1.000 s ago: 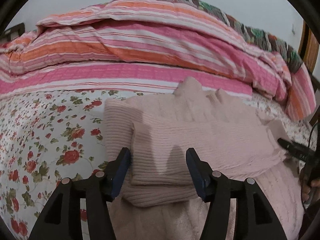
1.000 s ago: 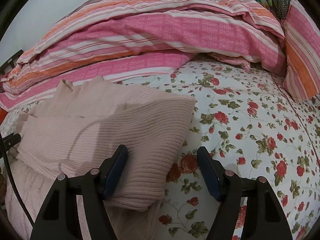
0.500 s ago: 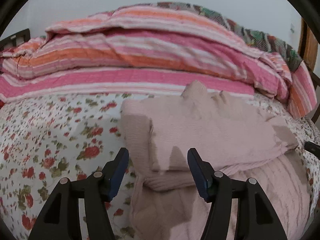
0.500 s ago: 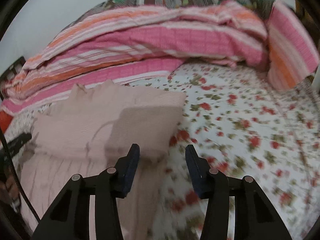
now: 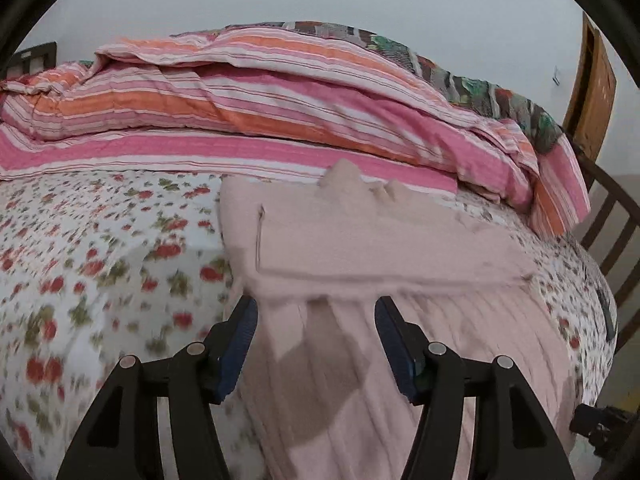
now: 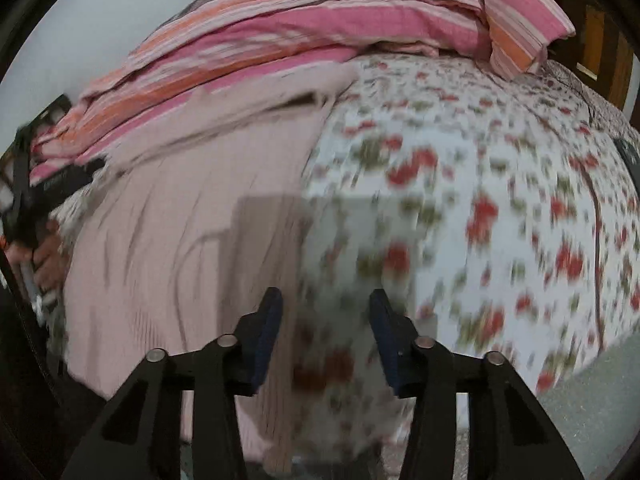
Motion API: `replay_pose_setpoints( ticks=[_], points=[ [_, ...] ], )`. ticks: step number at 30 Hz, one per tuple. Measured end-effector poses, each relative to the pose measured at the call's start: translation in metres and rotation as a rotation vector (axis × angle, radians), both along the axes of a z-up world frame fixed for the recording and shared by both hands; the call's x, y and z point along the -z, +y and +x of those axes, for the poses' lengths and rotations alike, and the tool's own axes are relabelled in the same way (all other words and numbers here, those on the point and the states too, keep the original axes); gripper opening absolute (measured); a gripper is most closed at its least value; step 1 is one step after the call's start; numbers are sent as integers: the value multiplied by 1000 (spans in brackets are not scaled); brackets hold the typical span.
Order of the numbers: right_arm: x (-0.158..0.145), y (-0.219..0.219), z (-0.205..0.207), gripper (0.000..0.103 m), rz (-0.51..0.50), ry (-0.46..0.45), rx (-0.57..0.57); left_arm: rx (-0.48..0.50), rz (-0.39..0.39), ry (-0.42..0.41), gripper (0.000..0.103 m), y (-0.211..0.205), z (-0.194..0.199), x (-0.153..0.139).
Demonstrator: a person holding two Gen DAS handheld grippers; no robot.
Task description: Fold small clothes
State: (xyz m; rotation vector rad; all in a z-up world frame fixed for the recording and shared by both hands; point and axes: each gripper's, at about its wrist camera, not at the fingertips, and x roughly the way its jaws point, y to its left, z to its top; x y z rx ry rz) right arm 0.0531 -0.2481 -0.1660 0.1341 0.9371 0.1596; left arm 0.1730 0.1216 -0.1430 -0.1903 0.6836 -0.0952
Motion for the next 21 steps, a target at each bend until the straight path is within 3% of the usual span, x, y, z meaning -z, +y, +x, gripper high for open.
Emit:
replay_pose_setpoints(
  ticks=[8, 12, 16, 20, 21],
  points=[
    [17, 13, -29, 44, 24, -32, -49, -11, -20, 53, 58, 3, -108, 18],
    [26, 19, -26, 32, 70, -35, -51, -37, -126, 49, 57, 13, -157, 40],
    [29, 29, -21, 29, 88, -59, -54, -35, -121, 69, 56, 8, -163, 53],
    [31, 32, -16, 22, 109, -67, -44, -15, -113, 110, 44, 0, -155, 63],
    [32, 33, -16, 15, 117, -73, -42, -13, -112, 114, 41, -2, -154, 65]
  ],
)
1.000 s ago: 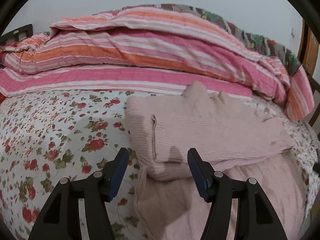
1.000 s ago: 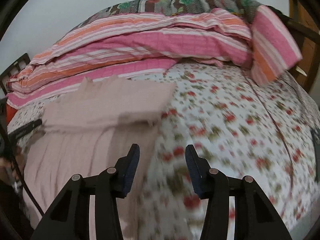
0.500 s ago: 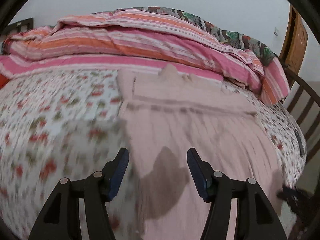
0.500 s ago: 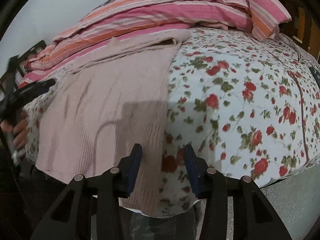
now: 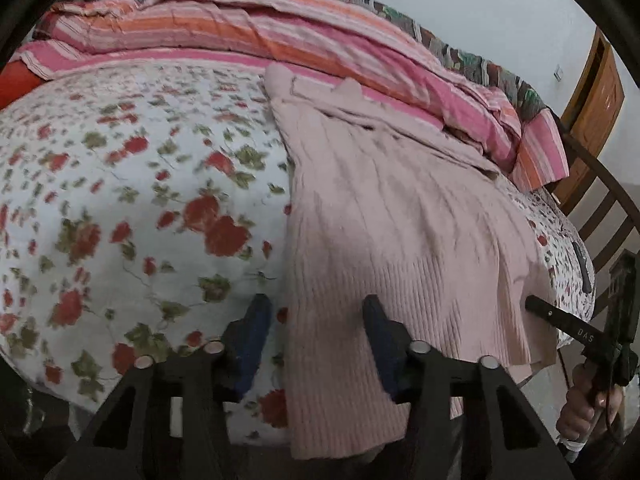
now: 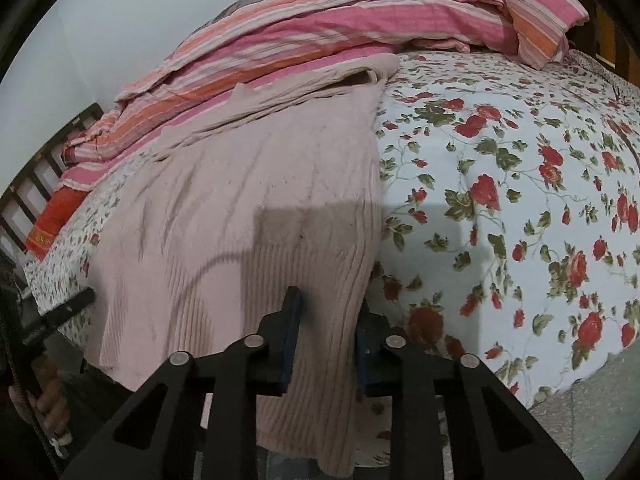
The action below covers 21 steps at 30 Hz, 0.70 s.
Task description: Fold small clothes
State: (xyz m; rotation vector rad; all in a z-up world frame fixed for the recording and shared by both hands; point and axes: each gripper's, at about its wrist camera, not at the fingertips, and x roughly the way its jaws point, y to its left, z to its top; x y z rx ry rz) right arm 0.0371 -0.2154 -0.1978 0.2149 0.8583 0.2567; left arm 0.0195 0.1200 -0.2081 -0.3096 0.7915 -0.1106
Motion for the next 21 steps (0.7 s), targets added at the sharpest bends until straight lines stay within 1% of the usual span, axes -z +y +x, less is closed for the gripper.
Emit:
replay_pose_setpoints(
  ticks=[1, 3, 4, 5, 6, 9, 11, 12, 13, 15, 16, 17, 18, 19, 21],
  points=[
    [0, 1, 0, 9, 3, -3, -1, -5, 11, 2, 39, -1, 2, 1],
    [-1, 3, -1, 7, 1, -15, -11, -19, 16, 3, 29, -3, 4, 1],
    [-2, 4, -3, 6, -12, -26, -21, -27, 6, 2, 25, -2, 4, 1],
    [-3, 6, -3, 6, -18, -32, -29, -34, -18, -3, 9, 1, 4, 1],
    [-6, 5, -5, 5, -17, -42, -40, -35, -37, -10, 7, 4, 3, 0],
    [-17, -8, -13, 5, 16, -102, -31, -94, -65, -71, 6, 22, -7, -9],
    [-22, -25, -19, 5, 40, -129, 4, -96, -98, -79, 6, 30, -10, -9],
    [-21, -33, -18, 5, 43, -111, 15, -89, -101, -70, 7, 30, -9, -7],
    [-17, -36, -16, 5, 39, -93, 15, -82, -87, -58, 7, 27, -7, -6],
    [-10, -36, -14, 5, 29, -65, 7, -59, -58, -35, 8, 20, -5, -3],
    [-8, -33, -13, 7, 21, -54, 2, -51, -56, -23, 8, 18, -4, -3],
    [-6, -31, -13, 8, 20, -45, -4, -44, -63, -17, 10, 18, -3, -2],
    [-5, -30, -12, 9, 33, -37, -13, -38, -71, -10, 16, 18, -2, -2],
    [-4, -30, -11, 15, 48, -31, -15, -31, -81, 5, 19, 17, -1, 0],
    [-2, -30, -7, 20, 63, -11, -24, -17, -98, 33, 20, 14, 1, 4]
  ],
)
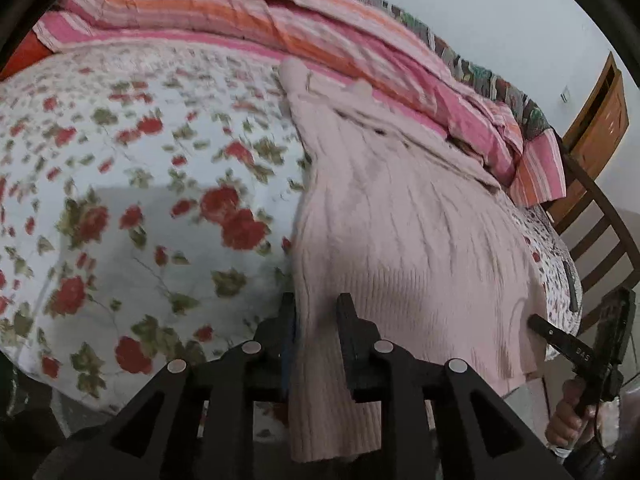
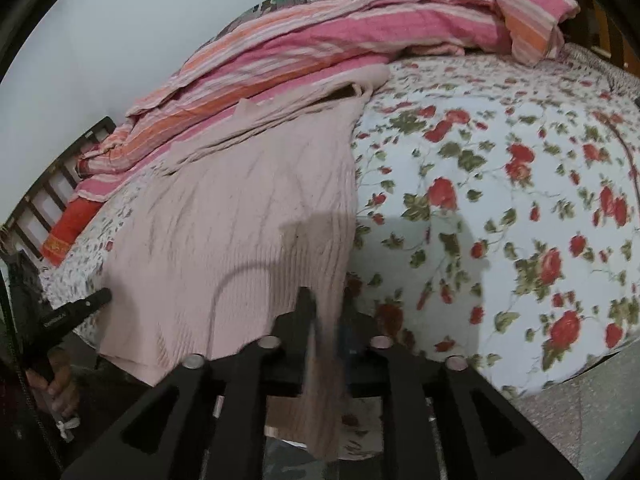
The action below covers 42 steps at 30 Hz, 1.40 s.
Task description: Fold small clothes
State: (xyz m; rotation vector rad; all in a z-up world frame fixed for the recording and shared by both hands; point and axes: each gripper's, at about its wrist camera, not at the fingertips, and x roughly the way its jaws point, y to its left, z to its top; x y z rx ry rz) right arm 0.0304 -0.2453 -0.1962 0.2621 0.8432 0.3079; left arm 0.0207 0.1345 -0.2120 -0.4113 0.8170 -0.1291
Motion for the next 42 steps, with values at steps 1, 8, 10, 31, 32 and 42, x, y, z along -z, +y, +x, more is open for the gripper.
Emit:
replay_pose_setpoints(
  ticks=[1, 8, 10, 31, 32, 42],
  points=[
    [2, -1, 0, 20, 2, 7, 0, 11, -10, 6, 20, -1, 0, 1],
    [12, -8, -24, 20, 67, 42, -77, 87, -65, 17, 20, -12, -22, 7],
    [13, -5, -32, 21, 60, 38, -92, 100, -78, 16, 20, -16, -28, 8],
    [-59, -34, -45, 4, 235, -131, -11, 10, -271, -205, 6, 15, -45, -81],
    [-66, -33, -43, 4, 238, -144, -7, 4, -267, -214, 6, 15, -41, -89],
    [-116, -37, 23, 4, 357, -173, 57, -84, -193, -248, 6, 21, 35, -137]
  ],
)
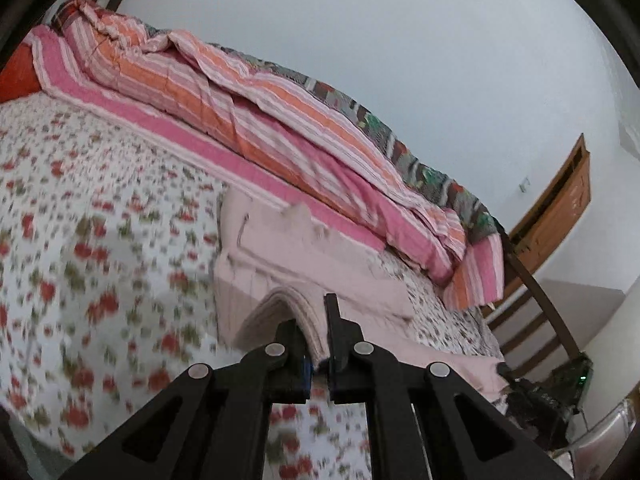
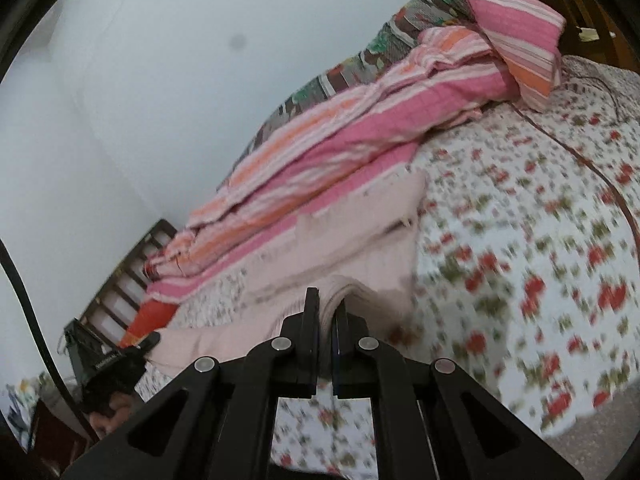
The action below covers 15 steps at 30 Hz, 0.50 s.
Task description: Fold small clothes
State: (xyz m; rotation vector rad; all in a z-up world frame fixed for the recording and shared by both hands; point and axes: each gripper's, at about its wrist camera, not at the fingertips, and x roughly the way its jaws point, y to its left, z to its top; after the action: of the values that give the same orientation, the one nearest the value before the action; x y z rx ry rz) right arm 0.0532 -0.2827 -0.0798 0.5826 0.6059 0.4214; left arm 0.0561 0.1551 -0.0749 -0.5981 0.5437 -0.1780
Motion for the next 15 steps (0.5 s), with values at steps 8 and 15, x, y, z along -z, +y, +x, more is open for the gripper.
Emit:
replay_pose_setpoints(
  ticks=[8, 15],
  points=[
    [-9, 10, 74, 4, 75, -44, -1, -57, 19, 15, 6, 3, 60, 9],
    [9, 18, 147, 4, 117, 5, -5, -80, -32, 78, 6, 15, 127, 33]
  ],
)
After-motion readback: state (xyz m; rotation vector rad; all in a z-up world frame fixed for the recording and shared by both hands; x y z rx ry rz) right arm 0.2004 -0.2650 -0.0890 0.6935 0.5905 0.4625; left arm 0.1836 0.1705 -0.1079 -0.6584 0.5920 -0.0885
